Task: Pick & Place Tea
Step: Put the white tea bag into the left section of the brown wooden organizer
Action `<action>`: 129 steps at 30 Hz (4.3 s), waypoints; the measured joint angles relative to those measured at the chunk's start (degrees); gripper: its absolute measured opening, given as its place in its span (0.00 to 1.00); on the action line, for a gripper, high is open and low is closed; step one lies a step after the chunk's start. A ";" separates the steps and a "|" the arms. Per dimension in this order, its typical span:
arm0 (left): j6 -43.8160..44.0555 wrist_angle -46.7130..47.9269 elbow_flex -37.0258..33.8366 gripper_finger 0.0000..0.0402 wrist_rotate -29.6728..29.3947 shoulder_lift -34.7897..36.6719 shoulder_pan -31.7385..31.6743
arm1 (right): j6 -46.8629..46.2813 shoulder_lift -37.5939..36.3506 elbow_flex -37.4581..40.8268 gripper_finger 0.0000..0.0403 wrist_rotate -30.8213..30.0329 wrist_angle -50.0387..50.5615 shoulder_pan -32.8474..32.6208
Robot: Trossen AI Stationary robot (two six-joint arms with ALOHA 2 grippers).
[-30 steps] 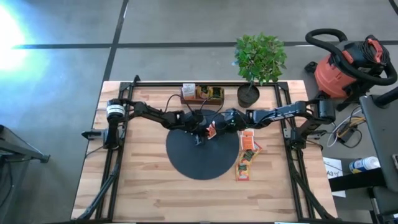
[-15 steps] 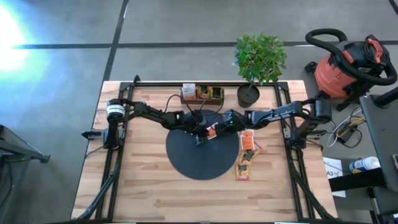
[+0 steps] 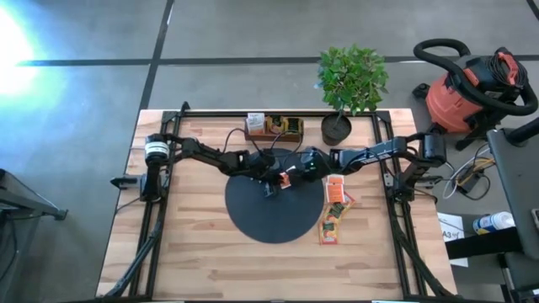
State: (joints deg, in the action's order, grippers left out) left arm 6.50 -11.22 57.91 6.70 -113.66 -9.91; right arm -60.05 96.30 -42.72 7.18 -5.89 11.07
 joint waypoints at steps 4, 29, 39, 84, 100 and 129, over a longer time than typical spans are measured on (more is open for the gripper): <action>0.00 -0.84 0.00 0.21 -1.65 1.33 0.02 | -0.38 0.21 0.07 0.27 -0.55 3.42 0.04; 2.49 11.89 -0.24 0.21 -14.66 14.94 1.51 | 14.74 -0.59 -10.83 0.02 -4.79 14.24 0.09; 11.05 11.74 -0.18 0.21 -33.43 18.42 9.26 | 5.67 -0.80 -17.99 0.02 -6.24 13.84 1.96; 14.12 10.63 -0.11 0.43 -69.71 19.63 14.11 | 6.47 -0.80 -27.67 0.02 1.89 12.39 5.81; 12.59 6.39 -0.04 0.43 -59.72 19.40 7.93 | 4.78 -0.80 -27.67 0.02 5.35 11.03 5.99; 2.58 2.16 0.02 0.02 -57.04 19.40 6.86 | 4.77 -0.80 -28.28 0.02 6.51 10.44 5.96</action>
State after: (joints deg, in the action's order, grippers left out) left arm 9.08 -9.06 57.93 -50.35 -94.26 -3.05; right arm -55.28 95.50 -71.00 13.69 4.55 17.04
